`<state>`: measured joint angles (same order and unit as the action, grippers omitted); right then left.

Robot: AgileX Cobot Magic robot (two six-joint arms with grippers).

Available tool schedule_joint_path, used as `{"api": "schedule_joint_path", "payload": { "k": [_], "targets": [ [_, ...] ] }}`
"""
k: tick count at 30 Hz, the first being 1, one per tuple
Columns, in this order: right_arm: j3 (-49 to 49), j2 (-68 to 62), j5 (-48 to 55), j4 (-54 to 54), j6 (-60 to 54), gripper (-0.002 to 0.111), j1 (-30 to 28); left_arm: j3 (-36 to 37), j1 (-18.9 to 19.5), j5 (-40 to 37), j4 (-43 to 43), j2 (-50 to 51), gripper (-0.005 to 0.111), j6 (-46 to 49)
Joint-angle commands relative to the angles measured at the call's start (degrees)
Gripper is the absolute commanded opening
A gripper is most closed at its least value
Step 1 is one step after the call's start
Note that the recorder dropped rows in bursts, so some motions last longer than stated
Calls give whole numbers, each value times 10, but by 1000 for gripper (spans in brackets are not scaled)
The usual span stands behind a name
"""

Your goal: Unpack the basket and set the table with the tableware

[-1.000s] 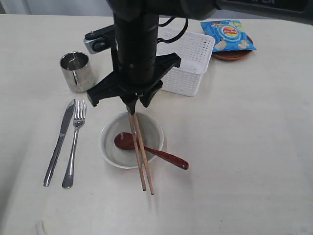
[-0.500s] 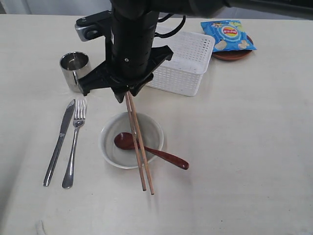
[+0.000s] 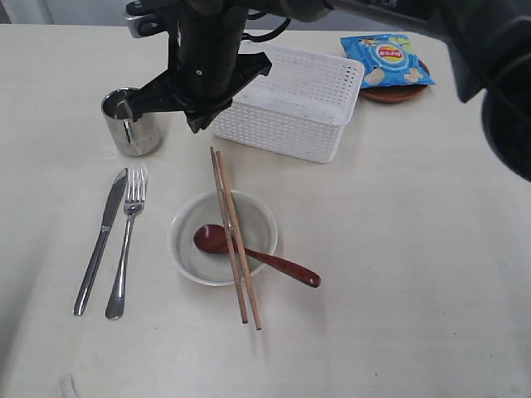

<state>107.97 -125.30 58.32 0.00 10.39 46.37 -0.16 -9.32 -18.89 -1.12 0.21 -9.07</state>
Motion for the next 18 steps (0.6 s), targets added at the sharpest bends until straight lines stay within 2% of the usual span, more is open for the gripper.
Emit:
{"api": "schedule_joint_path", "payload": {
  "k": [1,18],
  "targets": [
    [27,-30,7,-8,-14,0,-4,2,1,6,-2,-2,0,0],
    [54,-70,27,-17,-15,0,-28,2,1,6,-2,-2,0,0]
  ]
}}
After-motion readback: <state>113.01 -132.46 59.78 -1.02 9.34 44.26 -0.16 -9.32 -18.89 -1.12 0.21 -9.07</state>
